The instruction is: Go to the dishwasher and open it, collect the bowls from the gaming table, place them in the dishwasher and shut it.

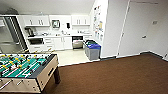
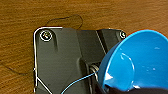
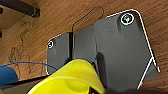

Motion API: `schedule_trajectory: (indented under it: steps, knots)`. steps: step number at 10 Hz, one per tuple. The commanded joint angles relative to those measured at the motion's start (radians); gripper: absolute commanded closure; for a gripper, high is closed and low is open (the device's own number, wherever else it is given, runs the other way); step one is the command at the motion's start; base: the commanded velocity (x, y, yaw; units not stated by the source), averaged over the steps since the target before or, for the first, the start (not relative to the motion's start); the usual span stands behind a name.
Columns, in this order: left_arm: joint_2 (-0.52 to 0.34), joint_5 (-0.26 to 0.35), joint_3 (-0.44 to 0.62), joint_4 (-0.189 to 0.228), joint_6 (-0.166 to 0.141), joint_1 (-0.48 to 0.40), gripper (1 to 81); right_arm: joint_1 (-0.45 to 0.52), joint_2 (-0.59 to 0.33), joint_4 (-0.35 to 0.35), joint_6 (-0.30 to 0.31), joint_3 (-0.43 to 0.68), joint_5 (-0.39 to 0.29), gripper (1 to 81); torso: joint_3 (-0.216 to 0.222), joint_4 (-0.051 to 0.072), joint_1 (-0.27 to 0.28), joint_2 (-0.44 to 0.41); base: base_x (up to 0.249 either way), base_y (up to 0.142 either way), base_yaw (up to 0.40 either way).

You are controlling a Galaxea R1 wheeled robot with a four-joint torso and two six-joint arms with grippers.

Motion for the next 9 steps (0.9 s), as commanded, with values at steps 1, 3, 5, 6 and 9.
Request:
schedule_trajectory:
  steps: [1, 3, 5, 6, 9]
  knots:
    - [-0.019, 0.029, 0.006, 0.01, 0.003, -0.031, 81.1, 0.037, -0.019, -0.011, -0.001, 0.006, -0.031, 81.1, 0.0, 0.0, 0.0, 0.0, 0.175, 0.0, 0.0]
    - [-0.02, 0.029, 0.006, 0.01, 0.001, -0.031, 81.1, 0.038, -0.019, -0.011, -0.001, 0.006, -0.031, 81.1, 0.0, 0.0, 0.0, 0.0, 0.172, 0.0, 0.0]
    - [-0.02, 0.029, 0.006, 0.01, 0.001, -0.031, 81.1, 0.037, -0.019, -0.013, -0.001, 0.006, -0.031, 81.1, 0.0, 0.0, 0.0, 0.0, 0.159, 0.0, 0.0]
    - [-0.02, 0.029, 0.006, 0.01, 0.001, -0.031, 81.1, 0.037, -0.019, -0.011, -0.003, 0.006, -0.031, 81.1, 0.0, 0.0, 0.0, 0.0, 0.144, 0.0, 0.0]
    - [-0.023, 0.027, 0.006, 0.01, 0.003, -0.031, 81.1, 0.037, -0.019, -0.013, -0.003, 0.006, -0.031, 81.1, 0.0, 0.0, 0.001, 0.0, 0.134, 0.02, 0.0]
